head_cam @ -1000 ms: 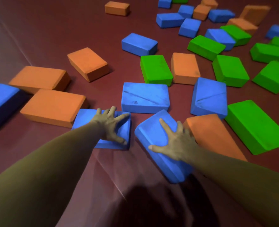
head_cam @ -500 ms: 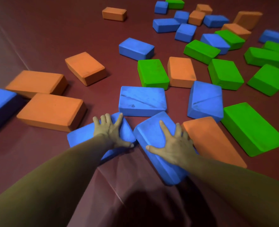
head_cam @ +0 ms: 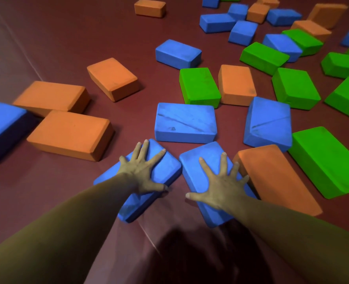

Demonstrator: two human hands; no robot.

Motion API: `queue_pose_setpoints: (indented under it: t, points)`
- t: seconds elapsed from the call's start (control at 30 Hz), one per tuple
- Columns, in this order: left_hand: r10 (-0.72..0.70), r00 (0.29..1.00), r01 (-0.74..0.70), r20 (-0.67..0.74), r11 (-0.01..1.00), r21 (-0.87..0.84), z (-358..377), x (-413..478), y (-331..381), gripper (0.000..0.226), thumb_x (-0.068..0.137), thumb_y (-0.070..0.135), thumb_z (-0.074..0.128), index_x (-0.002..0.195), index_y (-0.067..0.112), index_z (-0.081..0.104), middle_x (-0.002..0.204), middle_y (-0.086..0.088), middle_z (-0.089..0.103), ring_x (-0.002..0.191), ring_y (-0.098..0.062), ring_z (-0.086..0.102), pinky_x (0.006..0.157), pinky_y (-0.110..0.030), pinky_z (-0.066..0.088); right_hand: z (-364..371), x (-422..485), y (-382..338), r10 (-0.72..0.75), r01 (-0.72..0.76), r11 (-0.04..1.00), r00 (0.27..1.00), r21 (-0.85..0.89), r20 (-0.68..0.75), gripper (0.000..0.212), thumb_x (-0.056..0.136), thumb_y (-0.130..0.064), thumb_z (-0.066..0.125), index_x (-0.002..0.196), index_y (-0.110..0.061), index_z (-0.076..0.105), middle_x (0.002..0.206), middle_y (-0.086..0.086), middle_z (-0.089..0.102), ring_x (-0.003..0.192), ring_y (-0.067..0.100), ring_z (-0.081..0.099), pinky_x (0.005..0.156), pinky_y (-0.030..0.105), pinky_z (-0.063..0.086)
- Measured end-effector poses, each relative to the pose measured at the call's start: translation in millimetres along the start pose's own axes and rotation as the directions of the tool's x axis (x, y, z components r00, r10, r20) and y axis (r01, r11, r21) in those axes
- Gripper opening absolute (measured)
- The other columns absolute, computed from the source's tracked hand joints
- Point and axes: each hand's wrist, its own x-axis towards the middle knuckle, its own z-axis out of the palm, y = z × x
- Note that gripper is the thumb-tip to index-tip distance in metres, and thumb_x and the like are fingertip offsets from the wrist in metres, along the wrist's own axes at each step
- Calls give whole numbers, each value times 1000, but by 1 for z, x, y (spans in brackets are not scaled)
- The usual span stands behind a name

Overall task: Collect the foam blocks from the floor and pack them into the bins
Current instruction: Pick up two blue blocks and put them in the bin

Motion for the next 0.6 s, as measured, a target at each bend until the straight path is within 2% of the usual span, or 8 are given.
queue_pose_setpoints:
  t: [0.13,0.33,0.4,0.6]
  points:
    - [-63,997,59,-52,996,-63,-1,5,8,119,59,97,47,150,57,-19,165,-3,-29,154,-30,-16,107,-67,25,-3,11,6,-6,10,999,997,47,-77,110,62,-99,43,149,-63,-13,166,5,-21,147,48,7,111,65,24]
    - [-262,964,229,-50,910,-346,-52,-11,37,112,65,92,52,152,57,-10,166,0,-26,154,-29,-18,111,-71,19,-46,-1,22,120,-101,970,990,222,-77,101,68,-95,44,151,-62,-3,168,1,-17,149,49,0,114,66,15]
    - [-271,962,239,-33,894,-380,-80,-26,48,112,65,92,53,152,58,-9,166,2,-24,154,-28,-19,111,-72,18,-69,-21,29,138,-117,947,989,301,-50,101,71,-93,47,152,-61,-4,168,-1,-18,150,50,-3,115,68,12]
    - [-217,976,192,-13,892,-410,-191,-85,105,108,69,89,56,154,56,-1,168,5,-17,155,-26,-16,111,-72,18,-150,-114,68,237,-204,855,972,477,-8,100,73,-90,51,153,-59,0,169,-11,-13,150,45,7,115,65,15]
